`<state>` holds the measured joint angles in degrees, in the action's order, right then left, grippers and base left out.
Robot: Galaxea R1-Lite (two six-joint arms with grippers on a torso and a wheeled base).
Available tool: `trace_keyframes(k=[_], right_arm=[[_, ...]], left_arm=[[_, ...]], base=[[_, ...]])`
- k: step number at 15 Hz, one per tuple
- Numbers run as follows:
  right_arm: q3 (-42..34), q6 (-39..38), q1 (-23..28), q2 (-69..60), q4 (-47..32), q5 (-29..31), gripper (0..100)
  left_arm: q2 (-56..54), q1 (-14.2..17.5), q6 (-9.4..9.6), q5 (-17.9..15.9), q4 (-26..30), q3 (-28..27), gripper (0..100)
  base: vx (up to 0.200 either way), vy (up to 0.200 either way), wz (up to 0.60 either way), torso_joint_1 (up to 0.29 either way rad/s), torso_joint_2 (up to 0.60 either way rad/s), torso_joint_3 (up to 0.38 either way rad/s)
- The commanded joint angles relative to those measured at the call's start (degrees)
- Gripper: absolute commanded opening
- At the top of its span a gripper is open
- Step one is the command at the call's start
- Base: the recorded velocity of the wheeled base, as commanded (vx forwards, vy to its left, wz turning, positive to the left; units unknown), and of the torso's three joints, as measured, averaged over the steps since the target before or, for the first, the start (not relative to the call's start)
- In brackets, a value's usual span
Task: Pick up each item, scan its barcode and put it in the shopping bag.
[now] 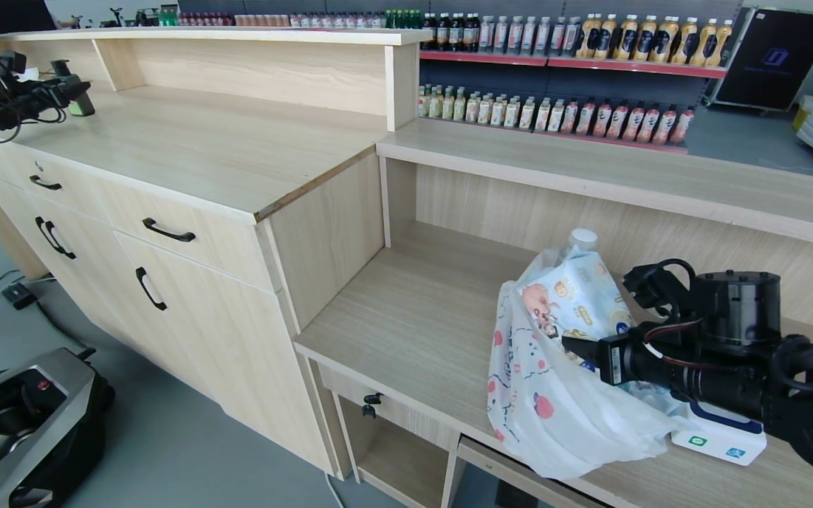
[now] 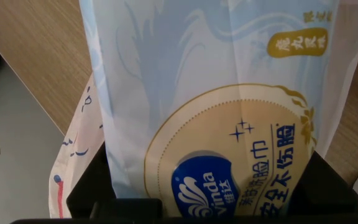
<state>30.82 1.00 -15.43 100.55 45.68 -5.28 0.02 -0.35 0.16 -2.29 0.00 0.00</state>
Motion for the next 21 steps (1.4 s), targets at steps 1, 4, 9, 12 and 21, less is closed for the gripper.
trace_keyframes(k=[1,4,9,12,21], right_arm=[[0.0,-0.1,0.0,0.4,1.0,0.0,0],[-0.1,-0.1,-0.1,1.7,3.4,-0.1,0],[-0.1,0.1,-0.1,4.0,6.3,-0.2,0],[0.0,0.3,-0.1,4.2,6.4,-0.2,0],[0.4,0.9,-0.1,6.8,6.7,-0.1,0]], left_arm=[[0.1,0.0,0.02,0.0,0.0,0.0,100],[0.1,0.0,0.02,0.0,0.0,0.0,100],[0.1,0.0,0.02,0.0,0.0,0.0,100],[0.1,0.0,0.02,0.0,0.0,0.0,100],[0.1,0.0,0.02,0.0,0.0,0.0,100]], base=[[0.000,0.000,0.00,0.000,0.00,0.000],[0.000,0.000,0.00,0.000,0.00,0.000],[0.000,0.000,0.00,0.000,0.00,0.000],[0.000,0.000,0.00,0.000,0.00,0.000],[0.000,0.000,0.00,0.000,0.00,0.000]])
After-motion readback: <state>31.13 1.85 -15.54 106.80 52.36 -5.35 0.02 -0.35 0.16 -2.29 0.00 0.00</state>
